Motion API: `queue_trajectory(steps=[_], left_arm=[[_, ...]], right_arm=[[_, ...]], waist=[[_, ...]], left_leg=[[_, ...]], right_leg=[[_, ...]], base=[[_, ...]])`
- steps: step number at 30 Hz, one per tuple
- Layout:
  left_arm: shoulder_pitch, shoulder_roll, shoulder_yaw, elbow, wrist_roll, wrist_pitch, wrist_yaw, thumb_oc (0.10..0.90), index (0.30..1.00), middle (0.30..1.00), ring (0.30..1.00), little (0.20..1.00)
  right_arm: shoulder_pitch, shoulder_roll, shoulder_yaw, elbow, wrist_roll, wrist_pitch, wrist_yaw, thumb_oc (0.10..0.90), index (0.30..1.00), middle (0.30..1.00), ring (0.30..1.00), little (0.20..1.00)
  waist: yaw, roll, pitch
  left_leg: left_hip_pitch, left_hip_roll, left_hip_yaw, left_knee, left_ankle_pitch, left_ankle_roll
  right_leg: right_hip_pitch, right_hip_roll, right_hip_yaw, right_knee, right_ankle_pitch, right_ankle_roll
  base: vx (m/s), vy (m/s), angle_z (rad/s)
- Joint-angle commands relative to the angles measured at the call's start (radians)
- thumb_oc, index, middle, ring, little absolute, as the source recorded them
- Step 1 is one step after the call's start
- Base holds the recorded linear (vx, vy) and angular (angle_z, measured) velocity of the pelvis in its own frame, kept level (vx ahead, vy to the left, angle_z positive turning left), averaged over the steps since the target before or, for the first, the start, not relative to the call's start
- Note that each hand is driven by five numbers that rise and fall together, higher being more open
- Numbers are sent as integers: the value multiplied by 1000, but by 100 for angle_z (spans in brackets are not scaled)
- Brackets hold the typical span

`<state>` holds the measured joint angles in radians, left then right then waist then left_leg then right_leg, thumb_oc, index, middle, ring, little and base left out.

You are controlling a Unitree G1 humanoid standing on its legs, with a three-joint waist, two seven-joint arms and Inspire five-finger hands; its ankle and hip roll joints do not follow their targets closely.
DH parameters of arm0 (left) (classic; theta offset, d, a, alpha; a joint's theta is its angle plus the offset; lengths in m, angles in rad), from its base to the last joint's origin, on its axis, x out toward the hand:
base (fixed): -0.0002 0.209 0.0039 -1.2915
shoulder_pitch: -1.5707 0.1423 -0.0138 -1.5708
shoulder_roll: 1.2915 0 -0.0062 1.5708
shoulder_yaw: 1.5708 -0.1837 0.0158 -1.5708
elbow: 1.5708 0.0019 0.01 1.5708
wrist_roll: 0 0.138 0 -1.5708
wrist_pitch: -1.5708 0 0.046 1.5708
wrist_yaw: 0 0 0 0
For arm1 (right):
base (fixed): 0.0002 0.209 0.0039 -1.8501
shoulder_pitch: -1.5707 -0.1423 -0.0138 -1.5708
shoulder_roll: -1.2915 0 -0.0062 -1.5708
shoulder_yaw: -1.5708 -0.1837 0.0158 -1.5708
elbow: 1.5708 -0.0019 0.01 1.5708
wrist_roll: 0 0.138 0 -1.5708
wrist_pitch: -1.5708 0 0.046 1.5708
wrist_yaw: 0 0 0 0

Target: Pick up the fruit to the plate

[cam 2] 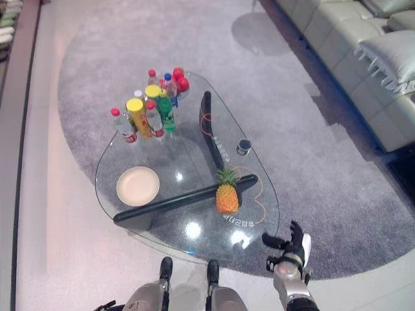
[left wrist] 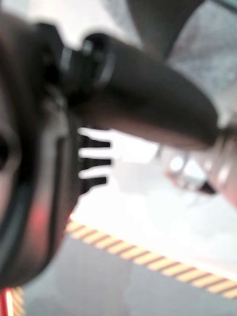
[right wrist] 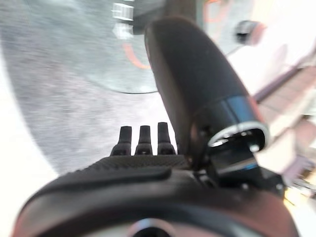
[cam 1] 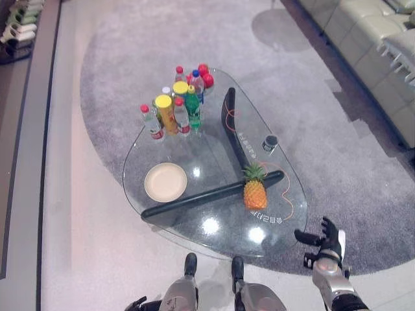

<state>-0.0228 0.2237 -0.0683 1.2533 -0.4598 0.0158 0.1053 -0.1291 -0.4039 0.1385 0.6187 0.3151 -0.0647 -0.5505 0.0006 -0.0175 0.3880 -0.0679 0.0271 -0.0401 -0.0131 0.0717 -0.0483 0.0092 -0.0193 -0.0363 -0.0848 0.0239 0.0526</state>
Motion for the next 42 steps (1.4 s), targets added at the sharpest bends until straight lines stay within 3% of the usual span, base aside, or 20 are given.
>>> queue_trajectory(steps=[1,17,22,27,31,42], left_arm=[[-4,33,-36,26,-35,2,48,800,900,900,900,900],[-65,24,-78,19,-95,1,44,800,900,900,900,900],[-83,20,-99,10,-122,5,46,800,900,900,900,900],[-88,15,-126,-20,-143,15,53,800,900,900,900,900],[-87,14,-146,-34,-159,17,59,800,900,900,900,900],[-89,14,-183,-65,-200,20,70,800,900,900,900,900]], right_arm=[[-60,-80,5,-145,-50,-55,-80,800,900,900,900,900],[-263,-86,36,-459,-88,-55,-121,800,900,900,900,900],[-316,-84,52,-521,-116,-16,-151,800,900,900,900,900],[-358,-82,67,-512,-99,32,-201,800,900,900,900,900],[-359,-71,68,-482,-32,19,-208,800,900,900,900,900],[-400,-73,92,-409,-45,53,-269,800,900,900,900,900]], waist=[[13,-37,-13],[21,-28,84],[26,-24,106],[36,-16,130],[40,-13,132],[47,4,132]], left_leg=[[-75,-107,16,131,-123,50],[-244,-132,5,265,-143,58],[-275,-139,-1,281,-142,59],[-304,-146,-3,299,-141,64],[-326,-149,-2,300,-137,67],[-378,-152,7,296,-127,69]], right_leg=[[-123,23,61,119,8,7],[-276,6,42,228,-17,-5],[-309,6,42,243,-17,-6],[-339,5,39,260,-18,-6],[-365,3,38,264,-13,-5],[-430,-5,32,276,-4,3]], base=[[-56,66,9],[-33,60,3],[-12,57,2],[-17,46,3],[-5,41,6],[-9,26,2]])
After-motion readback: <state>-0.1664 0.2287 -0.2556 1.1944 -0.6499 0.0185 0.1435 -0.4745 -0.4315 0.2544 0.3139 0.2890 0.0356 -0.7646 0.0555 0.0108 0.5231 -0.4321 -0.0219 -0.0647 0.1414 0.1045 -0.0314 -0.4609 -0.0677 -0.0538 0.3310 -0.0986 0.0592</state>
